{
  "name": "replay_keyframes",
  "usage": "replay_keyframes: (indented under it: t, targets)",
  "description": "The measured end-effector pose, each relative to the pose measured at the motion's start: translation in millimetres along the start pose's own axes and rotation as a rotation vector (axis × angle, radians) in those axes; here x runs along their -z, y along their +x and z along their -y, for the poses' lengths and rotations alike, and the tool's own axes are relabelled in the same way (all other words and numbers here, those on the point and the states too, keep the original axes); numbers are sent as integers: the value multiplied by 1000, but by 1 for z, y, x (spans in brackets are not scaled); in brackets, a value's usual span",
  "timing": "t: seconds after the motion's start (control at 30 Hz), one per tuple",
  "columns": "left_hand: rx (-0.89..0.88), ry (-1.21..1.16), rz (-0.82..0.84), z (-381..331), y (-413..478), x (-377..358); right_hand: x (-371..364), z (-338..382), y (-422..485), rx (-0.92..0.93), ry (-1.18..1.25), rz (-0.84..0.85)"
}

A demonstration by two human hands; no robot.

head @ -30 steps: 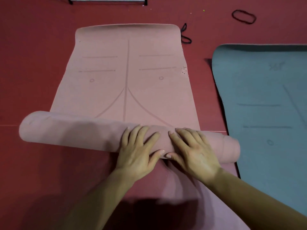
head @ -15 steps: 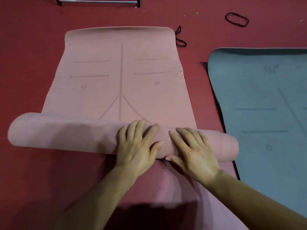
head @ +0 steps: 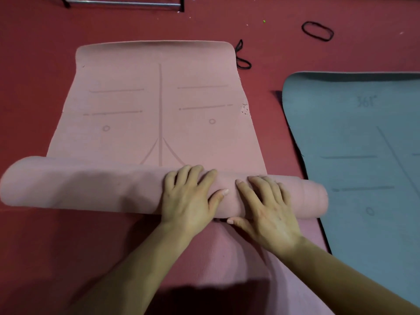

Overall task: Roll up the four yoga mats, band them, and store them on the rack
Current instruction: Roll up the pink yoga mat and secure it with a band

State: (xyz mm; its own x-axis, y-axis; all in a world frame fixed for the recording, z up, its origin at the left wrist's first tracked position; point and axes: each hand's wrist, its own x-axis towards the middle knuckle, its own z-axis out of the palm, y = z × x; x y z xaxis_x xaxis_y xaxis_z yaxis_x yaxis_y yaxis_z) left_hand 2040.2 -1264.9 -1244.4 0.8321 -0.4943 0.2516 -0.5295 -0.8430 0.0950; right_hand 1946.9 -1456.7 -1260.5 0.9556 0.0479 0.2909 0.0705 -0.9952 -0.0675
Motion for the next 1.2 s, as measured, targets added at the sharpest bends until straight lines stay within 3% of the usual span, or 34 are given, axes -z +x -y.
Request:
replay_keyframes:
  t: [0.1, 0.27, 0.5, 0.63, 0.77, 0.9, 1.03, 1.2]
  targets:
    - [25, -73, -56, -1, -3, 0, -3, -7, 11, 21, 9, -26]
    - [-63, -44, -10, 5, 2, -10, -7, -14, 22, 17, -2, 1]
    - [-31, -3, 243, 10, 56, 2, 9, 8, 44, -141, -24, 176]
    - [-21, -32, 247, 13, 74, 7, 8, 2, 70, -142, 28, 249]
    - [-33, -72, 124, 31, 55, 1, -2, -18, 87, -111, 62, 222]
    - [-57, -8, 166, 44, 63, -7, -8, -27, 96, -37, 63, 153]
    - [-68, 19, 193, 45, 90, -7, -20, -12, 95, 36, 87, -35]
    - [-54, -26, 148, 50, 101, -7, -27, -13, 105, 62, 46, -53]
